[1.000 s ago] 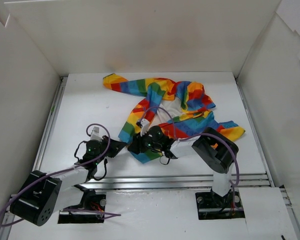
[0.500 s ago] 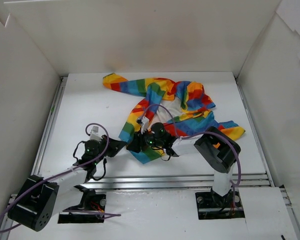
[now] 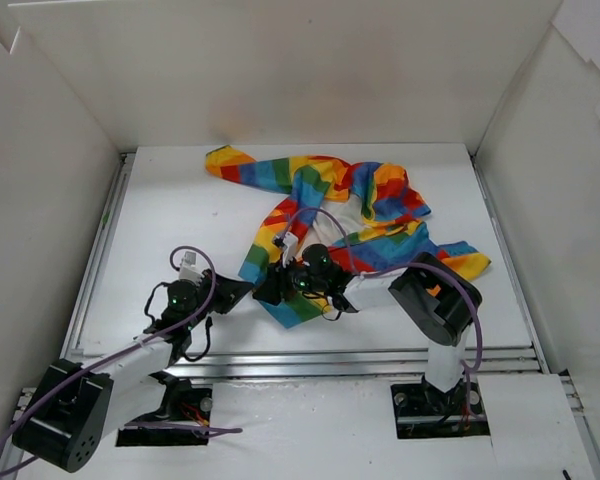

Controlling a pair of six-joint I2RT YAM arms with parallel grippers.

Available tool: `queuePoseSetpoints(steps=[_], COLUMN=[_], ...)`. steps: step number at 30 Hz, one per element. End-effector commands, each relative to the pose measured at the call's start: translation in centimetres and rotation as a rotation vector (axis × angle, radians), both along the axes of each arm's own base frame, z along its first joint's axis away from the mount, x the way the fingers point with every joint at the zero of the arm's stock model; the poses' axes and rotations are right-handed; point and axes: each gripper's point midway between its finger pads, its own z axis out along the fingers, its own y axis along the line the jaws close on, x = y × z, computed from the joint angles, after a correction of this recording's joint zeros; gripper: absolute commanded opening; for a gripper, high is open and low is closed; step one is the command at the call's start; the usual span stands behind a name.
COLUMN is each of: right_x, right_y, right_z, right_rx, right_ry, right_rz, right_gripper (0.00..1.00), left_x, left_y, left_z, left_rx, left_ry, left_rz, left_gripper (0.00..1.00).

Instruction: Zip up the jacket

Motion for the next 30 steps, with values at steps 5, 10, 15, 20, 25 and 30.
queuePoseSetpoints(steps=[5,10,15,20,25,30], right_x=[0.8,0.7,0.9,1.6,1.9,1.2], right_y=[1.4,1.4,0.8,-1.0,-2.9,-3.4], right_z=[3.8,4.2,3.7,3.1,4.1,5.7], right_rx=[0.119,0.14,0.134,0.069,0.063,0.081], right_ry=[-0.087,-0.089,-0.073,-0.06,-0.062,-0.076], right_rz=[0.025,0.023,-0.001,-0.108,-0.21,-0.207], right_gripper=[0.37,0.21,0.28,0.2,0.1,0.11], left_x=[0.8,0.7,0.5,-0.7,-0.7,0.8], left_y=[-0.5,-0.4,-0.3,0.9,2.0,0.5], left_z=[4.0,4.1,4.3,-0.1,-2.7,-2.5], left_rx=[-0.059,-0.059,-0.052,0.164,0.259,0.222], left_ry=[-0.1,-0.103,-0.106,0.034,0.108,0.066], left_rz=[-0.013,-0.012,-0.012,-0.005,0.029,0.012], left_gripper=[0.0,0.0,0.0,0.0,0.29,0.4])
